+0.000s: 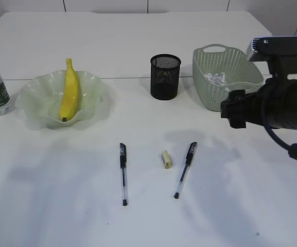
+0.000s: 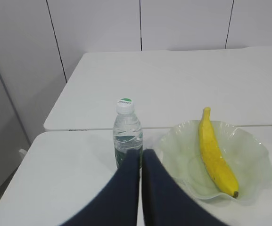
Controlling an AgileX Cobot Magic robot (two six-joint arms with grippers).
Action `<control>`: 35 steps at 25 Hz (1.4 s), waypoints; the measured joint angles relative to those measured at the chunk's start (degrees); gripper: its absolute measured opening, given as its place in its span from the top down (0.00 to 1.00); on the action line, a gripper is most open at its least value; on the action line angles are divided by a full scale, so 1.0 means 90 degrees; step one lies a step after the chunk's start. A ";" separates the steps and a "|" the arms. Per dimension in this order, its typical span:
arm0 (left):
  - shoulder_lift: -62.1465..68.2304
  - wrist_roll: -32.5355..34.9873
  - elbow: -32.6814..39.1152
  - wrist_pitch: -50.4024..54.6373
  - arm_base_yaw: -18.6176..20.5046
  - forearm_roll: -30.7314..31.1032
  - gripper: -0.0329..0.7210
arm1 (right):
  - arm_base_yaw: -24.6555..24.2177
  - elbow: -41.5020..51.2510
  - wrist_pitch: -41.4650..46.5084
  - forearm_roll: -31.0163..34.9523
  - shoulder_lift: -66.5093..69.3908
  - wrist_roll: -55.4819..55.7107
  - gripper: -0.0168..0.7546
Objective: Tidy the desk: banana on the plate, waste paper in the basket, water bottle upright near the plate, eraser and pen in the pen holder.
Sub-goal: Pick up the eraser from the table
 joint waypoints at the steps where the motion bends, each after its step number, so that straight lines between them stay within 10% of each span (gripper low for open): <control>1: 0.0000 0.0000 0.0000 0.0013 0.0000 0.0000 0.99 | 0.0000 0.0000 0.0004 0.0000 0.0063 0.0000 0.22; 35: 0.0000 -0.0010 0.0000 0.0643 0.0000 -0.0402 0.99 | 0.0010 0.0000 0.3055 -0.0204 0.0208 0.0311 0.22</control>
